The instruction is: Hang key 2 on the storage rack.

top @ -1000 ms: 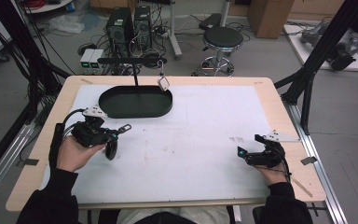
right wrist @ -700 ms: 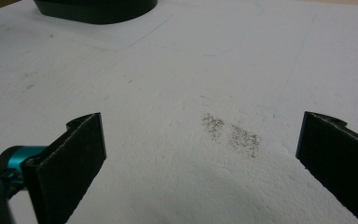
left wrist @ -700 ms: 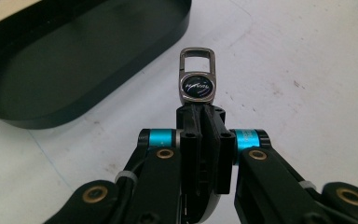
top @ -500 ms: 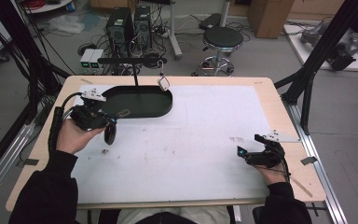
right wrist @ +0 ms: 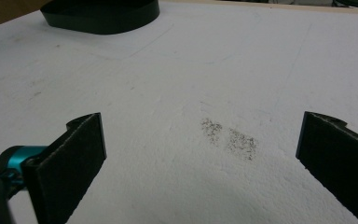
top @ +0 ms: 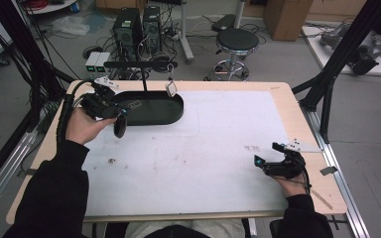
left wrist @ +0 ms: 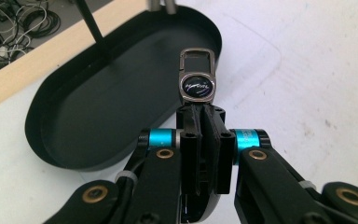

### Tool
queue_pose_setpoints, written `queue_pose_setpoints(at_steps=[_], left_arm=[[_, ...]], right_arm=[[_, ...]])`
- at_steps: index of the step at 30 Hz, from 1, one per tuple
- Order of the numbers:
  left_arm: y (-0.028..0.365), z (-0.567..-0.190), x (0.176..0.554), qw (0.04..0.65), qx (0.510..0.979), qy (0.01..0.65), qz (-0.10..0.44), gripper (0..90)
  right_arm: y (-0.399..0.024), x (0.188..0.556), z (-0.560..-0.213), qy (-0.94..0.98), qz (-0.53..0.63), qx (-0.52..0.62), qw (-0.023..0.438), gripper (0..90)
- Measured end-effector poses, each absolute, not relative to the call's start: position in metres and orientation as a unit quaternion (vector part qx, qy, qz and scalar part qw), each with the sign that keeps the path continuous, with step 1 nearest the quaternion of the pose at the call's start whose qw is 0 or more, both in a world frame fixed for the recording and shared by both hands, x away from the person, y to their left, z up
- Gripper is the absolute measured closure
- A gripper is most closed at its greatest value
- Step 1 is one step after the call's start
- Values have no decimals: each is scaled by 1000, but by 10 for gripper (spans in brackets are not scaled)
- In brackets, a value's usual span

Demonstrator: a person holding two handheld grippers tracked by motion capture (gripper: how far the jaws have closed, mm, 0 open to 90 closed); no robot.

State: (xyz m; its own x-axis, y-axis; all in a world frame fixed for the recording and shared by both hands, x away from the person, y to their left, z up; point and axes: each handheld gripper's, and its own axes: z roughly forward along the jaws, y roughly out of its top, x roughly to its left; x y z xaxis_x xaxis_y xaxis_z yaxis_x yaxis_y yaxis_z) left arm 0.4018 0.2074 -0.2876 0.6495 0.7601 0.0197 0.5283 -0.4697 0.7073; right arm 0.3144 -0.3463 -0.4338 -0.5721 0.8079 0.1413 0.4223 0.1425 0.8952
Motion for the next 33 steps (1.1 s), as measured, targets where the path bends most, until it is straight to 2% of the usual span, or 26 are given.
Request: queue_pose_setpoints(at_steps=[14, 19, 25, 33], left_arm=[[207, -270, 432, 341, 839, 380, 187, 850], [203, -263, 443, 340, 839, 375, 199, 851], [197, -257, 453, 366, 825, 378, 205, 850], [185, -256, 472, 356, 823, 382, 223, 850]], right_arm=[[-348, 313, -434, 727, 511, 417, 193, 6], [-349, 313, -434, 725, 513, 417, 195, 6], [-350, 313, -434, 723, 514, 418, 194, 6], [-352, 312, -435, 719, 520, 419, 192, 6]])
